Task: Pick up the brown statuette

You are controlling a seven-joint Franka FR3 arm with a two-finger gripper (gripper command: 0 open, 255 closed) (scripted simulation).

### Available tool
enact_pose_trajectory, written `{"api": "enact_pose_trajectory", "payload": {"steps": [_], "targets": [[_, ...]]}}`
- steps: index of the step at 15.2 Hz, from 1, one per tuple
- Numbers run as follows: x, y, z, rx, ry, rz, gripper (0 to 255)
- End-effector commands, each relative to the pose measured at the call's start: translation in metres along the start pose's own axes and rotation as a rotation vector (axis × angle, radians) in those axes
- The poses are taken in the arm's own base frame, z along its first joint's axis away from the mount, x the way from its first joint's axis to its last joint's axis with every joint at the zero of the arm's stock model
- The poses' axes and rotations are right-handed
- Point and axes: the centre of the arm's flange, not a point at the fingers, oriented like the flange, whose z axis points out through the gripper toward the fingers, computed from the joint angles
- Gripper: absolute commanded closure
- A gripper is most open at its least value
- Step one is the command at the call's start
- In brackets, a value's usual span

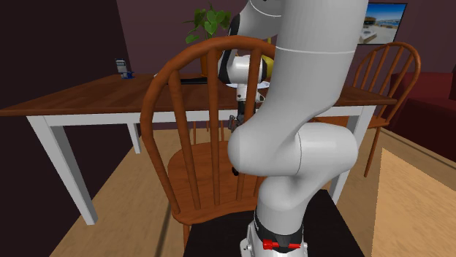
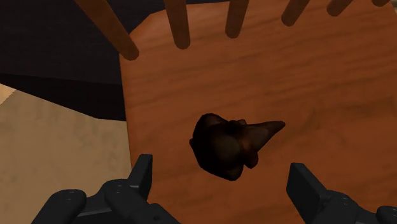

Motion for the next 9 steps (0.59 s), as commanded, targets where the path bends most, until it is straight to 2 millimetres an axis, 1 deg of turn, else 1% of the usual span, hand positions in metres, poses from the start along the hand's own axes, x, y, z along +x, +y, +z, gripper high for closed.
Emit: {"api": "enact_pose_trajectory", "payload": {"steps": [1, 2, 4, 7, 8, 9], "targets": [[0.007, 0.0, 0.023, -0.004, -0.05, -0.004, 255], [0.008, -0.002, 0.024, -0.004, -0.051, -0.004, 255], [0.004, 0.003, 0.027, -0.003, -0.051, -0.004, 255], [0.003, 0.004, 0.029, -0.002, -0.05, -0.005, 255], [0.0, -0.001, 0.03, -0.003, -0.051, -0.005, 255], [0.004, 0.0, 0.035, -0.003, -0.051, -0.006, 255]]}}
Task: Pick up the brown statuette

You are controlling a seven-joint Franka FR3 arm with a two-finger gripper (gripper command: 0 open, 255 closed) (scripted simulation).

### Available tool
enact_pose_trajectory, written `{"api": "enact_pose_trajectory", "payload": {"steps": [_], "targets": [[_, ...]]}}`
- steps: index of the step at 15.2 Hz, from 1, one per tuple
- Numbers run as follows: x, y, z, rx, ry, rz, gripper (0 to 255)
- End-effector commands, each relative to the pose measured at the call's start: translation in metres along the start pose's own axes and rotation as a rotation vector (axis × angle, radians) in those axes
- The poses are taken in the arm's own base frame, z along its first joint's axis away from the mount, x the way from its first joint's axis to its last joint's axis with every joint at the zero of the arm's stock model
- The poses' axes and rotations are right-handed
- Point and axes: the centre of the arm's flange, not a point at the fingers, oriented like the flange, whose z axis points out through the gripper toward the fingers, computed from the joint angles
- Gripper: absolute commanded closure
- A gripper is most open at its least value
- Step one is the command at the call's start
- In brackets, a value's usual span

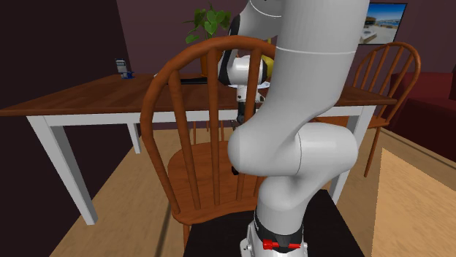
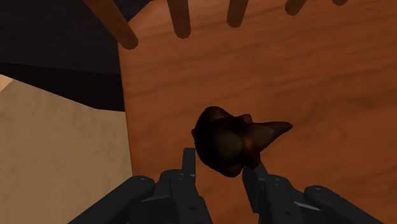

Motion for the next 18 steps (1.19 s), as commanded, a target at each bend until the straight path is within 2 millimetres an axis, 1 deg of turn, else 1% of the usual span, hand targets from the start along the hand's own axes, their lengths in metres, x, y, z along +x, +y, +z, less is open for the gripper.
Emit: {"api": "enact_pose_trajectory", "payload": {"steps": [1, 16, 18], "targets": [[0.006, 0.0, 0.02, -0.006, -0.087, 0.004, 255], [-0.023, -0.001, -0.053, -0.006, -0.087, 0.004, 255], [-0.024, -0.001, -0.054, -0.006, -0.087, 0.004, 255]]}}
